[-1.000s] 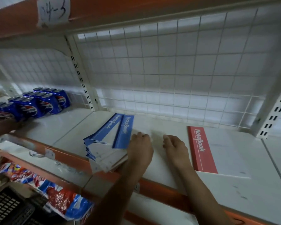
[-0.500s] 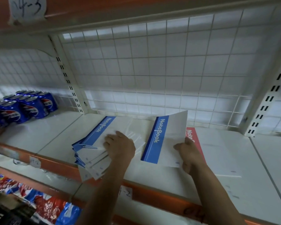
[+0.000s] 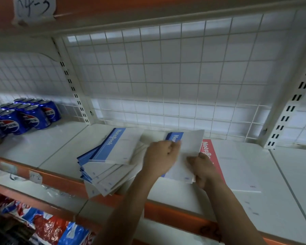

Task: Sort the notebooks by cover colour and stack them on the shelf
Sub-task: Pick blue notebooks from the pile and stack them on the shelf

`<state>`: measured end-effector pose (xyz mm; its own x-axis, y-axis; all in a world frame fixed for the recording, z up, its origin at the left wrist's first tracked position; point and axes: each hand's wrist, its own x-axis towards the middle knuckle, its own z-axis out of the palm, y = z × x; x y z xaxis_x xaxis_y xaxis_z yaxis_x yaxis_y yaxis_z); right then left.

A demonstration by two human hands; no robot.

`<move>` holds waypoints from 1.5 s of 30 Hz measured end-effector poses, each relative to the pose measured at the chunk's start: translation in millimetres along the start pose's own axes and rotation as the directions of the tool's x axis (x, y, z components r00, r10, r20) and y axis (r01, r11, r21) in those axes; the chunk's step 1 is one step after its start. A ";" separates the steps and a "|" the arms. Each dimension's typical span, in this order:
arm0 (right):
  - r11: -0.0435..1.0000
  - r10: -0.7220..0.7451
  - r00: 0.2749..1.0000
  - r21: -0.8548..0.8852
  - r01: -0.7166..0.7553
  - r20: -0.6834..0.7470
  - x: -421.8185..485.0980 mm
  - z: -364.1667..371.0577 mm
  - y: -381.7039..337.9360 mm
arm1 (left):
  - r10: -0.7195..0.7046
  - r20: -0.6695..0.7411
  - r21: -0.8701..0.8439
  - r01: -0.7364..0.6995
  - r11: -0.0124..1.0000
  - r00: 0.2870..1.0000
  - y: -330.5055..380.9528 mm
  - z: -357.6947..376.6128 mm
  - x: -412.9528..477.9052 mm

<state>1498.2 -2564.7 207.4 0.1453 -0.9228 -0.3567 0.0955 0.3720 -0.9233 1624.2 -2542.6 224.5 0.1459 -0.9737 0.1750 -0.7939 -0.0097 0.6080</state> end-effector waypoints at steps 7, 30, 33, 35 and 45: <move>0.999 0.041 0.998 -0.020 -0.040 0.041 -1.2 -0.5 2.6 | -0.513 -0.153 0.603 0.491 0.628 0.844 -58.1 -9.5 14.0; 0.949 -0.314 0.935 0.060 0.308 0.165 0.3 -25.2 -4.5 | -0.058 -0.032 -0.062 0.056 0.997 0.998 -17.6 5.0 7.5; 0.904 -0.415 0.899 0.179 0.389 0.142 0.4 -30.5 -7.5 | -0.170 -0.172 -0.410 0.086 0.908 0.970 -12.9 2.6 10.9; 0.886 -0.462 0.873 0.124 0.447 0.157 -2.3 -34.9 -14.6 | -0.101 -0.237 -0.472 -0.024 0.881 0.966 -7.0 0.1 9.9; 0.824 -0.500 0.858 -0.240 0.513 0.118 -10.7 -24.5 5.2 | -0.225 -0.415 -0.631 -0.100 0.769 0.882 -10.3 37.1 -6.7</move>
<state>1473.1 -2555.3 202.9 0.1936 -0.9658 0.1723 -0.0827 -0.1911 -0.9781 1609.4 -2544.4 188.3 0.5518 -0.7621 0.3386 -0.2530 0.2339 0.9388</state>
